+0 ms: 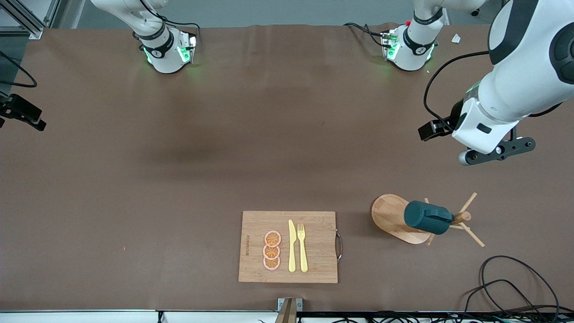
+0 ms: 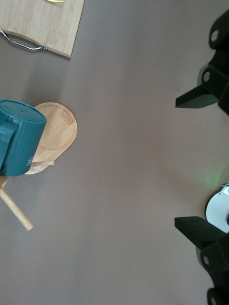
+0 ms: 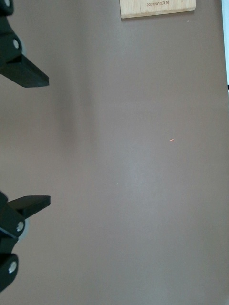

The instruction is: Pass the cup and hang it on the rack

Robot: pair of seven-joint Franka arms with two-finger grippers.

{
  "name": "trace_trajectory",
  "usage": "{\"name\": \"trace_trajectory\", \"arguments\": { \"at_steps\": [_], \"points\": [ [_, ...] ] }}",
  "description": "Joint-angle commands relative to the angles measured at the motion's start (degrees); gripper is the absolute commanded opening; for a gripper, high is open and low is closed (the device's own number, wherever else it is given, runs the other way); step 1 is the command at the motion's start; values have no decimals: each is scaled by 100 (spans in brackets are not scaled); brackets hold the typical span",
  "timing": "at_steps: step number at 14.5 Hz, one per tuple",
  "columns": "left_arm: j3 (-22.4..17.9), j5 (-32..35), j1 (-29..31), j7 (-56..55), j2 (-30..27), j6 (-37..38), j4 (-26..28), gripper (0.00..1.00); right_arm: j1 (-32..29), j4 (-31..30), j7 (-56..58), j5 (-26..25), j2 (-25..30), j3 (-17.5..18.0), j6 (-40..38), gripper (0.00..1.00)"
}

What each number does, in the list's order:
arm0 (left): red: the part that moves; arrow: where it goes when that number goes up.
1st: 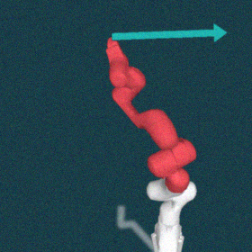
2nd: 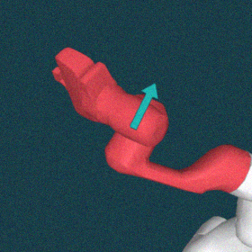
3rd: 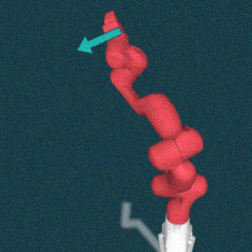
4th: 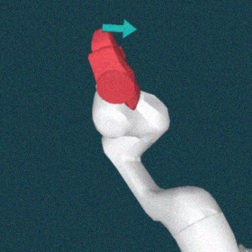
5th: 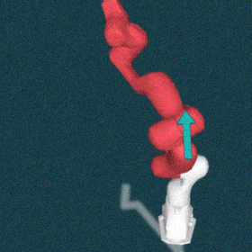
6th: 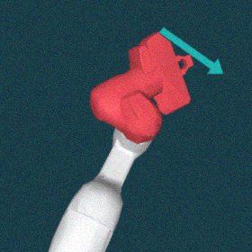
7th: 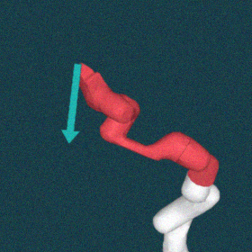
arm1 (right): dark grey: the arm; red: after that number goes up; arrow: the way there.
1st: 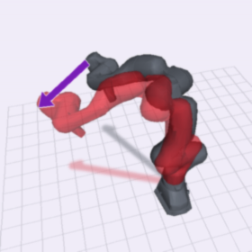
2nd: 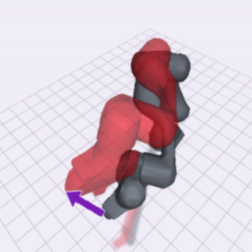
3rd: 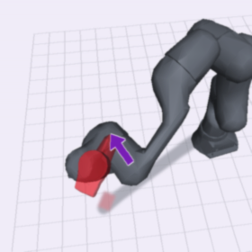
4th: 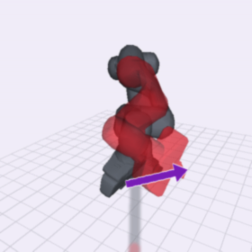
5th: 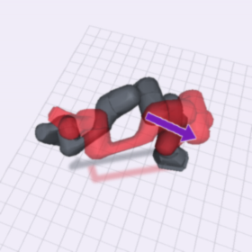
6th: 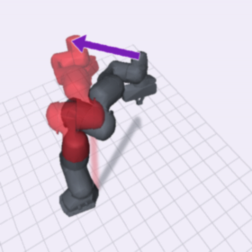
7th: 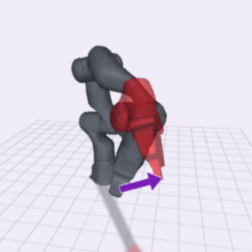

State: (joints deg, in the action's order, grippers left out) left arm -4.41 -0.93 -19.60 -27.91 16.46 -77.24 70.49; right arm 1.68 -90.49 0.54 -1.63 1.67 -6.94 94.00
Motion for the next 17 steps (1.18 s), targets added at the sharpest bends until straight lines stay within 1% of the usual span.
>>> {"name": "trace_trajectory", "arguments": {
  "at_steps": [1,3,5,7,9,11,12,13,14,16,17],
  "points": [
    [-7,128,-18,145,-178,42,52,100,-27,-56,-45,-57,79,27,14,100],
    [10,128,17,215,-222,121,52,100,-27,-56,-45,-57,79,27,22,100],
    [-7,128,18,810,-266,148,52,100,-27,-56,-45,-57,79,27,14,100],
    [-25,128,61,1155,-537,139,96,100,-27,-56,-45,-57,79,27,14,100],
    [-16,102,359,1471,-713,130,227,100,-27,-56,-37,-57,79,27,22,100],
    [28,102,491,1927,-889,130,447,100,-27,-56,-37,-57,79,27,22,100],
    [176,102,684,1999,-977,130,552,100,-27,-56,-37,-57,79,27,22,100],
    [499,102,981,1974,-1047,130,640,100,-27,-56,-37,-57,79,27,22,100],
    [729,162,1167,1965,-1152,113,746,100,-27,-56,-37,-57,88,27,22,100],
    [1151,181,1536,1947,-1459,8,1140,100,-27,-56,-45,-48,88,27,22,100],
    [1527,189,1851,1964,-1661,-141,1403,100,-27,-56,-37,-48,88,27,22,100]
  ]
}}
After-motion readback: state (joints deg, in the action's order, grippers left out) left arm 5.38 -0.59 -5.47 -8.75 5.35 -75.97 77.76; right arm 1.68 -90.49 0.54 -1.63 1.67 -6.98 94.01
